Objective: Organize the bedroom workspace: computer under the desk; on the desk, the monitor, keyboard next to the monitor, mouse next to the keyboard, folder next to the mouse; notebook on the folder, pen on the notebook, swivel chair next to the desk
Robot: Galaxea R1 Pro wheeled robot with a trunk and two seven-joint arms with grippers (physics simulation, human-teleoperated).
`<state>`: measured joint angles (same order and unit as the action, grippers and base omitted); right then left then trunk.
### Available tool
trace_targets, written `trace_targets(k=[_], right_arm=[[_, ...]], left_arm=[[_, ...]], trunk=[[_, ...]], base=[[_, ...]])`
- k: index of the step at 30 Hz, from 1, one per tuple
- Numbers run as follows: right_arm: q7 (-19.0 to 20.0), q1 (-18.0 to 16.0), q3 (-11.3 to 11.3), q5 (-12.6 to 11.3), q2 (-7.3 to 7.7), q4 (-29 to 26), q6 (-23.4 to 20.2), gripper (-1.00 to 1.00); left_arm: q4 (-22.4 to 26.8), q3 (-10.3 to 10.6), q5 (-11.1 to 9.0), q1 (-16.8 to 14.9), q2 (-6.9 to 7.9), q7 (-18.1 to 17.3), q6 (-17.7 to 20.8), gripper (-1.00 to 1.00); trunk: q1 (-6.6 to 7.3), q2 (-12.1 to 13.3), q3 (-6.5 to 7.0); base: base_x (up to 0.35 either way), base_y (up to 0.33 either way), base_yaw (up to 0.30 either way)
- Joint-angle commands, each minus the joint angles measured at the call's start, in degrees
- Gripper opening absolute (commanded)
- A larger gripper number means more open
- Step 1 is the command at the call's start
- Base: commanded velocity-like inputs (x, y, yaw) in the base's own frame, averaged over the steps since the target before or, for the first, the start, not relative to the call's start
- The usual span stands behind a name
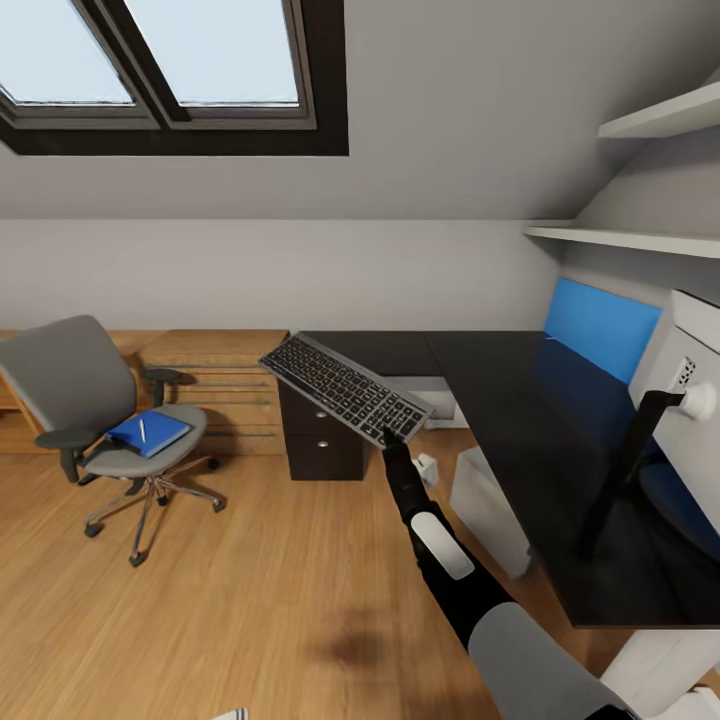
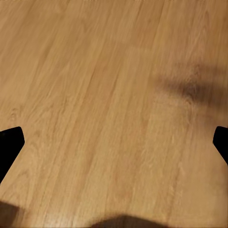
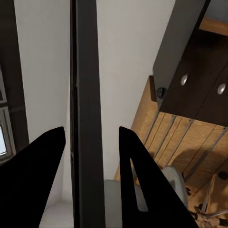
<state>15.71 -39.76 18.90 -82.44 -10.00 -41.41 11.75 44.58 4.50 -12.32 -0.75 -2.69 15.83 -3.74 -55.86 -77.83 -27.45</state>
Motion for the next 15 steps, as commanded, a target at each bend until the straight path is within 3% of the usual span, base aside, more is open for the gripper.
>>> trace_targets(k=[1, 15], right_arm=[[0.39, -0.03, 0.17, -0.61, 0.00, 0.09, 0.31, -1.00], [0.30, 0.03, 0.09, -0.55, 0.00, 0.10, 0.43, -1.00]], left_arm=[[-0.02, 0.31, -0.60, -0.04, 0.05, 0.36, -0.30, 1.00], [-0.02, 0.34, -0.60, -0.04, 0.00, 0.40, -0.30, 1.00]], trunk=[[-0.01, -0.03, -0.06], [-0.01, -0.03, -0.06]], base=[[0.225, 0.052, 0.000], [0.310, 0.053, 0.000]])
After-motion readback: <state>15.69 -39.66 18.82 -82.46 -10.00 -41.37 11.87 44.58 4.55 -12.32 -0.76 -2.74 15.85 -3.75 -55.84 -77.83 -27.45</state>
